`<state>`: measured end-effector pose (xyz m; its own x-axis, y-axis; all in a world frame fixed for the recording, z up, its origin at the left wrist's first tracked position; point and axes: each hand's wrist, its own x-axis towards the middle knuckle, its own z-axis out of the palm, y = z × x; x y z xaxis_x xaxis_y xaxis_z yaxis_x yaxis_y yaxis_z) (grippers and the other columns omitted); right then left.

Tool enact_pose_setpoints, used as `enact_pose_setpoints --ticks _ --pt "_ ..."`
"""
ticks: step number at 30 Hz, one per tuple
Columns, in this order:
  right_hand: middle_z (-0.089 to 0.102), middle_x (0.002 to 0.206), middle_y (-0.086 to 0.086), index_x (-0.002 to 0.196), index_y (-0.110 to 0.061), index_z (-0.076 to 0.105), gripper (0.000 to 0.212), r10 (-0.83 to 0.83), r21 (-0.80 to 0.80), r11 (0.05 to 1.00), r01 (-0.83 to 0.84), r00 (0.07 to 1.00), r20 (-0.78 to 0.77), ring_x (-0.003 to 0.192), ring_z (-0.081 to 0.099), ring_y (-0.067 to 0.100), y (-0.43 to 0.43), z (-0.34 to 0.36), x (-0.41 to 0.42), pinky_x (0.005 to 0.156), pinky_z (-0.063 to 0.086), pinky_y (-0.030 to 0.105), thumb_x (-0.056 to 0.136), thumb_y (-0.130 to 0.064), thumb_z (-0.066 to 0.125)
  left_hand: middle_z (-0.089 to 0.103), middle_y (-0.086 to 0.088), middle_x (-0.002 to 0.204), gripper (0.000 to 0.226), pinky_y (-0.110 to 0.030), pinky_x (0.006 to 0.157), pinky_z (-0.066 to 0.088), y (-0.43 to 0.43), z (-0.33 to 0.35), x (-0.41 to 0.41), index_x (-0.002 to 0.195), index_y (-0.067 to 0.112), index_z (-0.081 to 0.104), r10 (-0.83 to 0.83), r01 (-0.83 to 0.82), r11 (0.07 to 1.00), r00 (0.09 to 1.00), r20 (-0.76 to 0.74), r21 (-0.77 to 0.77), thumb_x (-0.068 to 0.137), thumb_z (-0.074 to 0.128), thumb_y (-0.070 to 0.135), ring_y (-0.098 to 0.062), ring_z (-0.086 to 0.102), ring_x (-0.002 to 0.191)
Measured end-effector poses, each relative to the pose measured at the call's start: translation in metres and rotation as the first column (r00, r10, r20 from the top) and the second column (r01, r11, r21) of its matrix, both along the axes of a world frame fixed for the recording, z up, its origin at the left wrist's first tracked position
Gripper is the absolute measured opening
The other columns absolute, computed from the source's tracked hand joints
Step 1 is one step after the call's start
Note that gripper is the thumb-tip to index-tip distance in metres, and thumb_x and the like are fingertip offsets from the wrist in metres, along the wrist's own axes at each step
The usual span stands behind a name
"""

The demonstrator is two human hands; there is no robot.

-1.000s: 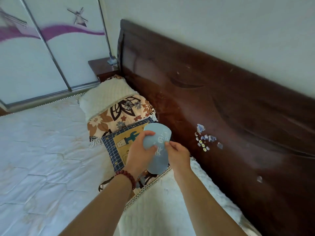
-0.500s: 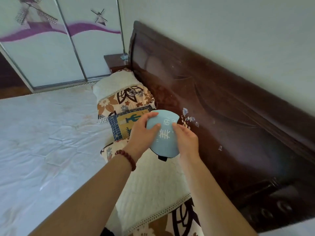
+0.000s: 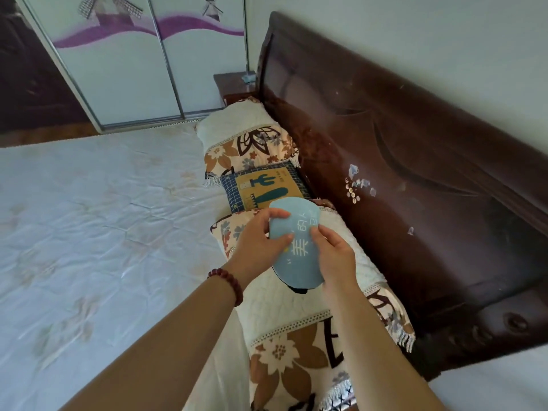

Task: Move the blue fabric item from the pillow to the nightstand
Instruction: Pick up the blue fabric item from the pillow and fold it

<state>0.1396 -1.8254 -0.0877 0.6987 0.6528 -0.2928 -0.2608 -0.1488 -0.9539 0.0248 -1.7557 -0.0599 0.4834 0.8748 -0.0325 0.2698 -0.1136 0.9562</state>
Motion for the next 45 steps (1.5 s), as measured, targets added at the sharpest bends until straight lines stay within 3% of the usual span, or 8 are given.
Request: enact_pose_setpoints --ticks 3,9,15,20,25,31,38,45 --pt "0.072 0.096 -0.004 0.091 -0.033 0.069 0.007 0.015 -0.001 1.0 -0.015 0.999 0.029 0.09 0.068 0.023 -0.013 -0.002 -0.032 0.085 0.056 0.045 0.086 -0.034 0.064 0.058 0.003 0.112 0.024 -0.015 0.059 0.045 -0.014 -0.006 -0.028 0.104 0.031 0.056 0.041 -0.041 0.999 0.999 -0.001 0.023 0.084 0.063 0.02 -0.013 0.057 0.092" --pt "0.071 0.08 -0.011 0.076 -0.036 0.068 0.012 -0.02 0.016 1.0 0.019 0.995 0.099 0.083 0.068 0.022 -0.052 -0.008 -0.081 0.08 0.057 0.039 0.086 -0.03 0.065 0.05 0.009 0.108 0.033 -0.019 0.061 0.045 -0.052 -0.018 -0.069 0.108 0.034 0.052 0.027 -0.026 1.0 0.999 0.025 -0.012 0.082 0.063 0.016 -0.014 0.055 0.092" --pt "0.066 0.071 -0.018 0.079 -0.029 0.068 0.008 -0.061 0.021 0.998 0.059 0.989 0.137 0.06 0.063 0.0 -0.089 -0.013 -0.112 0.048 0.047 0.009 0.087 -0.027 0.064 0.051 0.005 0.111 0.038 -0.017 0.066 0.047 -0.087 -0.029 -0.103 0.11 0.028 0.055 -0.011 0.011 1.0 0.999 0.043 0.005 0.078 0.07 0.014 -0.017 0.054 0.094" --pt "0.068 0.072 -0.011 0.082 -0.018 0.069 0.013 -0.072 0.01 0.997 0.072 0.991 0.11 0.06 0.062 0.005 -0.098 -0.012 -0.122 0.047 0.048 0.011 0.084 -0.031 0.067 0.052 0.007 0.101 0.027 -0.014 0.059 0.043 -0.097 -0.033 -0.114 0.104 0.027 0.054 0.005 -0.006 1.0 1.0 -0.001 -0.027 0.081 0.068 0.021 -0.009 0.054 0.082" --pt "0.067 0.065 -0.015 0.069 -0.029 0.065 0.017 -0.047 -0.021 0.999 0.05 0.992 0.117 0.056 0.061 0.004 -0.093 -0.006 -0.116 0.039 0.042 0.009 0.083 -0.039 0.066 0.053 0.016 0.085 0.014 -0.018 0.06 0.045 -0.089 -0.035 -0.107 0.093 0.027 0.053 0.003 -0.002 1.0 0.997 -0.075 0.014 0.084 0.064 0.029 -0.003 0.054 0.076" --pt "0.066 0.076 -0.014 0.073 -0.034 0.063 0.012 0.017 -0.015 1.0 -0.015 0.988 0.155 0.069 0.062 0.009 -0.082 -0.006 -0.082 0.042 0.042 0.008 0.083 -0.04 0.066 0.056 0.015 0.08 0.013 -0.02 0.055 0.042 -0.078 -0.037 -0.077 0.078 0.033 0.052 0.065 -0.065 0.998 0.991 -0.115 0.011 0.083 0.063 0.035 -0.003 0.054 0.072" --pt "0.068 0.079 -0.01 0.075 -0.029 0.066 0.009 0.067 -0.033 0.997 -0.065 0.996 0.065 0.072 0.063 0.012 -0.067 -0.031 -0.031 0.055 0.047 0.02 0.083 -0.035 0.068 0.052 0.023 0.089 0.017 -0.007 0.052 0.038 -0.073 -0.05 -0.027 0.102 0.03 0.062 0.127 -0.135 0.987 0.988 -0.085 -0.087 0.091 0.051 0.037 0.003 0.051 0.078" --pt "0.073 0.077 -0.008 0.067 -0.033 0.069 0.019 0.129 -0.11 0.986 -0.127 0.992 0.008 0.076 0.067 0.018 -0.045 -0.083 0.007 0.065 0.054 0.031 0.084 -0.025 0.066 0.055 0.021 0.091 0.041 -0.016 0.058 0.044 -0.061 -0.092 0.014 0.09 0.031 0.067 0.289 -0.293 0.933 0.956 -0.051 -0.211 0.086 0.043 -0.002 0.001 0.052 0.08"
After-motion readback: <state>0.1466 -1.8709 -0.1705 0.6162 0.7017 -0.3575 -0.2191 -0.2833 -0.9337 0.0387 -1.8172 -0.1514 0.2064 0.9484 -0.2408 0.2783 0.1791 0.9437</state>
